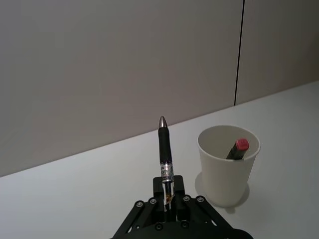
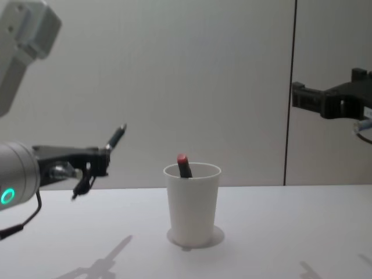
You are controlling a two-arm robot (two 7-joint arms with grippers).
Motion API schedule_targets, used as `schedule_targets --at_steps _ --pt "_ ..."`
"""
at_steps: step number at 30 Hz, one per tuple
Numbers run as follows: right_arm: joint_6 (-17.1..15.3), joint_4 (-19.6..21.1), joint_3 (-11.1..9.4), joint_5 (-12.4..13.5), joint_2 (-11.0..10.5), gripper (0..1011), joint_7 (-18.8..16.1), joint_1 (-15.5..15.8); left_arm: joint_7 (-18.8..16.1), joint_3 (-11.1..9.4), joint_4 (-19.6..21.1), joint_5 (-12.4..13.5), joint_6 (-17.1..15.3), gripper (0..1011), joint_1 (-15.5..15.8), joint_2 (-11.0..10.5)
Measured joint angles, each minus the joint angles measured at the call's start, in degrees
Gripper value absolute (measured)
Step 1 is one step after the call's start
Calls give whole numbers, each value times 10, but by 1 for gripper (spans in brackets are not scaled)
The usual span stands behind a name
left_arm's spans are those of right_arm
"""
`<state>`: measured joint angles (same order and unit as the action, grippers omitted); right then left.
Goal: Place the pen into the pen holder.
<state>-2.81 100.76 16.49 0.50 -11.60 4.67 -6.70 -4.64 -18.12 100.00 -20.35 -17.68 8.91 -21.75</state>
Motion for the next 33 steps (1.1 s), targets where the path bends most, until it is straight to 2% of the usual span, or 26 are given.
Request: schedule_targets --at_steps 4,8,10,13,16,19,20,21,24,30,33 --pt "0 0 0 0 0 1001 0 0 0 4 1 0 48 126 -5 -1" --pt "0 0 0 0 0 1001 0 0 4 7 1 -3 82 126 -8 -2" --pt "0 0 0 0 0 1001 0 0 12 9 -1 -7 114 127 -10 -3" --pt "0 0 0 0 0 1001 0 0 23 11 -4 -11 143 126 -12 -3" --pt "0 0 0 0 0 1002 0 0 46 13 -10 -19 186 126 -14 -5" --pt "0 0 0 0 0 1002 0 0 62 14 -14 -24 209 126 -15 -6" --pt "0 0 0 0 0 1001 0 0 76 15 -18 -28 226 127 -16 -6" --pt "0 0 0 0 0 1001 0 0 76 15 -18 -28 226 127 -16 -6" --pt "0 0 0 0 0 1001 0 0 108 17 -25 -37 261 127 -17 -8" --pt "0 0 0 0 0 1001 0 0 156 19 -37 -49 300 126 -17 -12" --pt "0 0 0 0 0 1001 0 0 196 20 -45 -55 325 126 -17 -14"
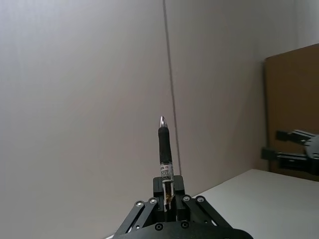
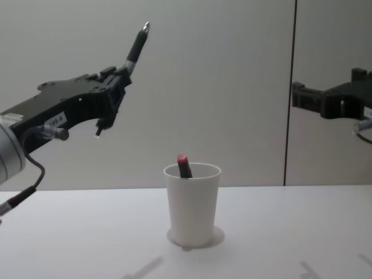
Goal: Place the pen into the pen holder.
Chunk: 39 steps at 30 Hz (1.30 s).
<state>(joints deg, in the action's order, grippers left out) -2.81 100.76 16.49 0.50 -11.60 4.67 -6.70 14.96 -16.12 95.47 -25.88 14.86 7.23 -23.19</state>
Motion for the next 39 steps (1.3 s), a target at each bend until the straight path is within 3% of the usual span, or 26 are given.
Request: schedule_targets --at_steps 1,10,22,28,39 --pt "0 0 0 0 0 1001 0 0 0 0 0 0 0 126 0 0" --pt "0 0 0 0 0 1001 0 0 113 1 -26 -11 52 127 8 -7" --pt "0 0 0 0 0 1001 0 0 248 0 -67 -5 104 126 29 -10" --pt "0 0 0 0 0 1001 0 0 288 -1 -82 4 124 126 38 -10" --pt "0 0 0 0 0 1001 0 0 325 -3 -96 13 142 126 46 -9"
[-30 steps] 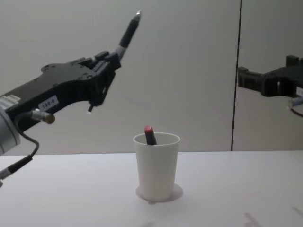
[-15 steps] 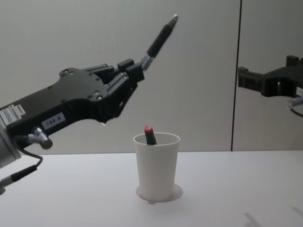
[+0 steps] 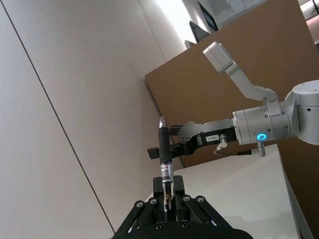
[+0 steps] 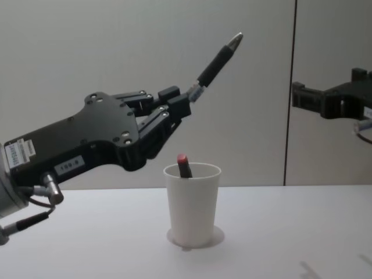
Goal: Place the pen into the pen holder.
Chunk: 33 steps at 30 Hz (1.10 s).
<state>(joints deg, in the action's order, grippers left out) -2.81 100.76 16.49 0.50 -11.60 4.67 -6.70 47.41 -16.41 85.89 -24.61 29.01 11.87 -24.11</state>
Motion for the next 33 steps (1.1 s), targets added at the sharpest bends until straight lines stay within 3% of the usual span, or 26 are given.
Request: schedule_targets --at_steps 12,33 --pt "5 2 -2 16 -4 1001 -25 3 16 -1 -6 4 8 127 4 0" --pt "7 36 -14 102 -44 1001 -149 37 25 -1 -9 6 12 126 5 0"
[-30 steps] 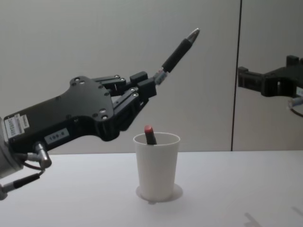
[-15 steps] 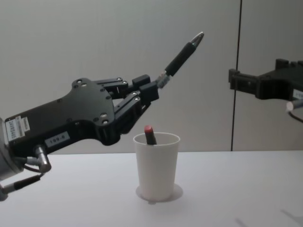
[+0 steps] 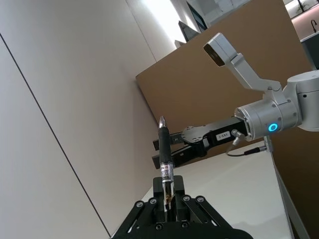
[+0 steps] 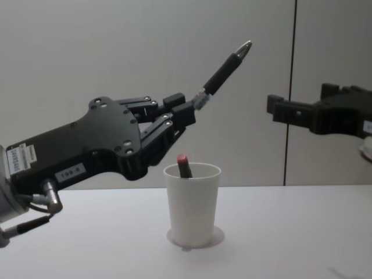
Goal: Place the pen into the pen holder.
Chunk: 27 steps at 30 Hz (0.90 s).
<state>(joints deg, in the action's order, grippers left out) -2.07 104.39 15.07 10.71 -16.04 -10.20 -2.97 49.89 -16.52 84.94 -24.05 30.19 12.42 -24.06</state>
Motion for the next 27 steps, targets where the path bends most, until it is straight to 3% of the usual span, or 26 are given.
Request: schedule_targets --at_steps 14,27 --pt "10 8 -8 69 -30 1001 -98 18 1 0 -1 0 1 126 0 0" --pt "34 -3 -9 137 -38 1001 -194 16 2 0 -1 0 1 126 0 0"
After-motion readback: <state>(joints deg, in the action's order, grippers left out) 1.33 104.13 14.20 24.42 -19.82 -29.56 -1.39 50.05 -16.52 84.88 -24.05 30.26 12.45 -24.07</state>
